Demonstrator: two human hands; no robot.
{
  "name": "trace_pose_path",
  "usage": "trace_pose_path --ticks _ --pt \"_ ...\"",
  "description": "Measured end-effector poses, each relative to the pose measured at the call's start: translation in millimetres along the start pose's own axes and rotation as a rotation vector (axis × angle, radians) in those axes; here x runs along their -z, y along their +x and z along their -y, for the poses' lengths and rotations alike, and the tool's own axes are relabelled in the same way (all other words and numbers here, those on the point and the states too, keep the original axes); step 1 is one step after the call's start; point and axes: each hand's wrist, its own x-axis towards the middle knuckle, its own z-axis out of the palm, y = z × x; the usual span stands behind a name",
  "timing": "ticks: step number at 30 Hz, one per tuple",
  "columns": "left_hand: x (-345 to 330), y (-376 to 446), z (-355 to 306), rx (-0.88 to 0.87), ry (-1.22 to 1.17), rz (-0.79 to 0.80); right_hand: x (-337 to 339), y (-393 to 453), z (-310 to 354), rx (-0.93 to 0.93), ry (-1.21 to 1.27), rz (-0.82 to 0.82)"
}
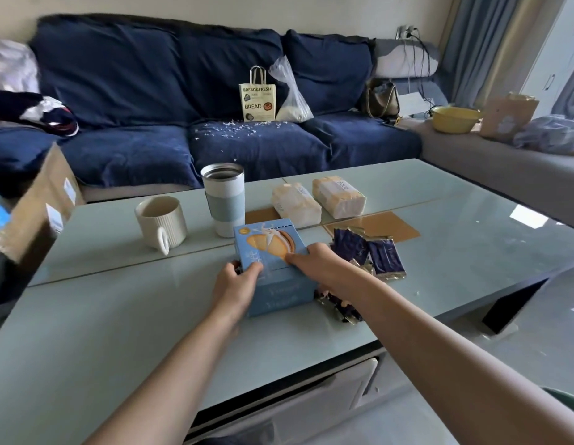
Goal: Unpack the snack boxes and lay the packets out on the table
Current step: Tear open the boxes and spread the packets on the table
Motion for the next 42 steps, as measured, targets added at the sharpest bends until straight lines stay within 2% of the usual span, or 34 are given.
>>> trace_pose_path --ticks 7,15,22,25,30,35,42 --pt "34.7 14.3 1.0 -0.002 0.092 -0.051 -26.5 -7.2 17.5 0.014 0.166 0.12" --pt "60.4 20.9 1.7 -0.009 0.156 -0.098 -47.6 -17.5 33.9 0.022 0.216 0.181" --pt "59.5 14.5 -1.0 -0.049 0.282 -0.093 -47.5 -12.9 31.6 0.079 0.23 0.063" --pt "57.5 10.5 -3.2 -0.154 0.384 -0.167 -39.9 -17.4 31.5 0.136 0.276 0.046" --pt "49.9 0.3 -11.6 -0.455 0.249 -0.259 -17.8 -33.8 22.6 0.146 0.604 0.135" --pt "22.1 -25.1 -31.0 -0.467 -0.007 -0.13 11.1 -56.2 2.3 0.198 0.693 0.105" --pt "-19.3 -41.3 -30.7 -0.338 -0.109 0.081 47.9 -72.7 -39.4 0.236 0.675 0.067"
